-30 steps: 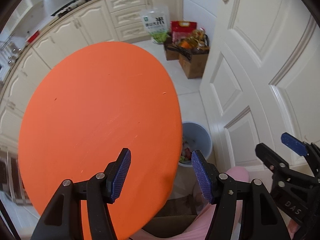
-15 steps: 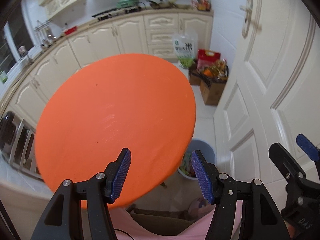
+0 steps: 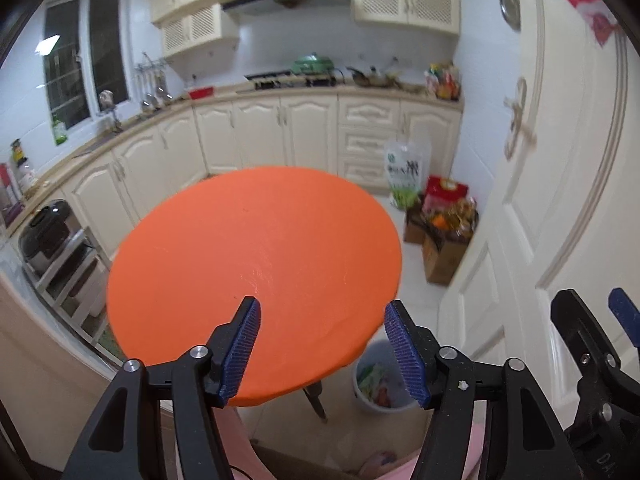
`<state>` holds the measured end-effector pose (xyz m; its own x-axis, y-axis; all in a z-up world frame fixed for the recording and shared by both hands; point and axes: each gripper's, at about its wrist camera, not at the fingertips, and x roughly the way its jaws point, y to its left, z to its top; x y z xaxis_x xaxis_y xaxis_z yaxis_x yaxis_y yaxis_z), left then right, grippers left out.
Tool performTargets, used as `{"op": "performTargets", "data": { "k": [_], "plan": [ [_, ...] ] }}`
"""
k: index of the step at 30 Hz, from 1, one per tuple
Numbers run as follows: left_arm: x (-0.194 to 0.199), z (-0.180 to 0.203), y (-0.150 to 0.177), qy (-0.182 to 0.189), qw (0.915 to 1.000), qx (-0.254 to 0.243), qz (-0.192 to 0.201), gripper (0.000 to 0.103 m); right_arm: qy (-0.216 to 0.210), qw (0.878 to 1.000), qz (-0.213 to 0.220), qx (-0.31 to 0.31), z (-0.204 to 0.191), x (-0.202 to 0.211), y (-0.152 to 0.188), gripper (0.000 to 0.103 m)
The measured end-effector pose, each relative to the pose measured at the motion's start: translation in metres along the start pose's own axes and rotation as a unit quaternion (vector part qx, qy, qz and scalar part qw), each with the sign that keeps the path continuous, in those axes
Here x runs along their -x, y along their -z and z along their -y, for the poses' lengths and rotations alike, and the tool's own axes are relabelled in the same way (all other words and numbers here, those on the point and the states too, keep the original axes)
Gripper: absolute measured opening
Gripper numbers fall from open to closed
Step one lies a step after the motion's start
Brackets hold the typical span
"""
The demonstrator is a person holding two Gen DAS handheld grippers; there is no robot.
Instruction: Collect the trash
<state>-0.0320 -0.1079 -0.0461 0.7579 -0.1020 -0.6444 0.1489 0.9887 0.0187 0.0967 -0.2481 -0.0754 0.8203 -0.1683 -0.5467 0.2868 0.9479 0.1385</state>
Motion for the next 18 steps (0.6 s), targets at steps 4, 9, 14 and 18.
{"op": "performTargets", "data": {
  "k": [4, 9, 14, 18],
  "plan": [
    [0.028, -0.001, 0.018, -0.022, 0.9988, 0.026, 0.037, 0.063, 0.004, 1.000, 0.017, 0.005, -0.001, 0.009, -0.006, 0.103],
    [0.058, 0.004, 0.036, -0.028, 0.9954, 0.048, 0.077, 0.065, 0.023, 0.998, 0.048, 0.020, -0.006, 0.023, -0.008, 0.103],
    [0.083, 0.011, 0.063, -0.052, 0.9910, 0.053, 0.111, 0.066, 0.031, 0.996, 0.081, 0.036, -0.016, 0.040, -0.009, 0.103],
    [0.087, 0.025, 0.082, -0.049, 0.9899, 0.048, 0.124, 0.070, 0.032, 0.993, 0.101, 0.043, -0.024, 0.046, -0.011, 0.103]
  ]
}}
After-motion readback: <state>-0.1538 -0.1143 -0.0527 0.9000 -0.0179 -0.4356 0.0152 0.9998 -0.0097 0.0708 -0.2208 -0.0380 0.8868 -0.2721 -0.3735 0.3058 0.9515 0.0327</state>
